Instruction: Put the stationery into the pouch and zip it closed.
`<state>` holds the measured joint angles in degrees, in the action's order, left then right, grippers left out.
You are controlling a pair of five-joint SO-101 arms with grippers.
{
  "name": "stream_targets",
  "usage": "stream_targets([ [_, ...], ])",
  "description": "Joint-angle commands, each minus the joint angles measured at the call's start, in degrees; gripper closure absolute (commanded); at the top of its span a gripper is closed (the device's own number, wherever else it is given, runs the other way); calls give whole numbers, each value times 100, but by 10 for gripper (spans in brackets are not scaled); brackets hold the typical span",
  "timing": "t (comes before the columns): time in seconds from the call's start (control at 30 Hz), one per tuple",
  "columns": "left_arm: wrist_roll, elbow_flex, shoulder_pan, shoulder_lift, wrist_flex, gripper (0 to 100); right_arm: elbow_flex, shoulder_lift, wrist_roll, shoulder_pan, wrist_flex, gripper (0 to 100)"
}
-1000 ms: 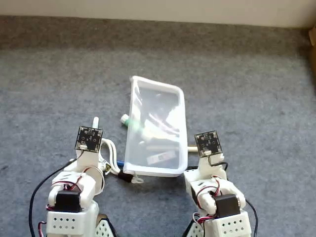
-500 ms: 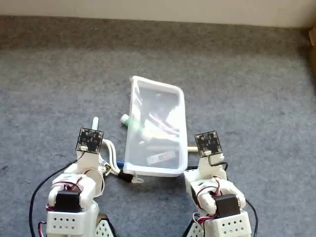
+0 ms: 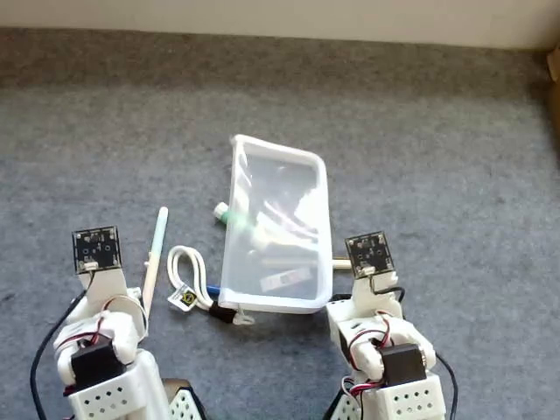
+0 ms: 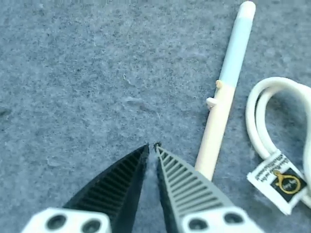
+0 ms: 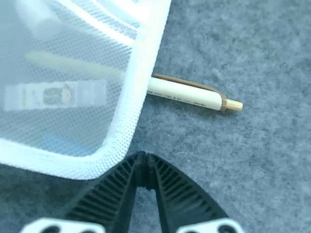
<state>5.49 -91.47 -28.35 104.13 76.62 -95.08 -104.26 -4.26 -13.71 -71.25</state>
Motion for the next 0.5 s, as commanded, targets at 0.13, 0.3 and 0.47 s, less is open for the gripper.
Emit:
stream_targets([
  [0.13, 264, 180, -470, 48, -44, 965, 1358, -22, 378, -57, -57, 993],
  [0.3, 273, 57, -541, 48, -70, 962, 1921, 48, 949, -646, -198, 993],
  [0.47, 273, 22, -541, 48, -70, 962, 2475, 998, 1178, -1288, -365, 994],
])
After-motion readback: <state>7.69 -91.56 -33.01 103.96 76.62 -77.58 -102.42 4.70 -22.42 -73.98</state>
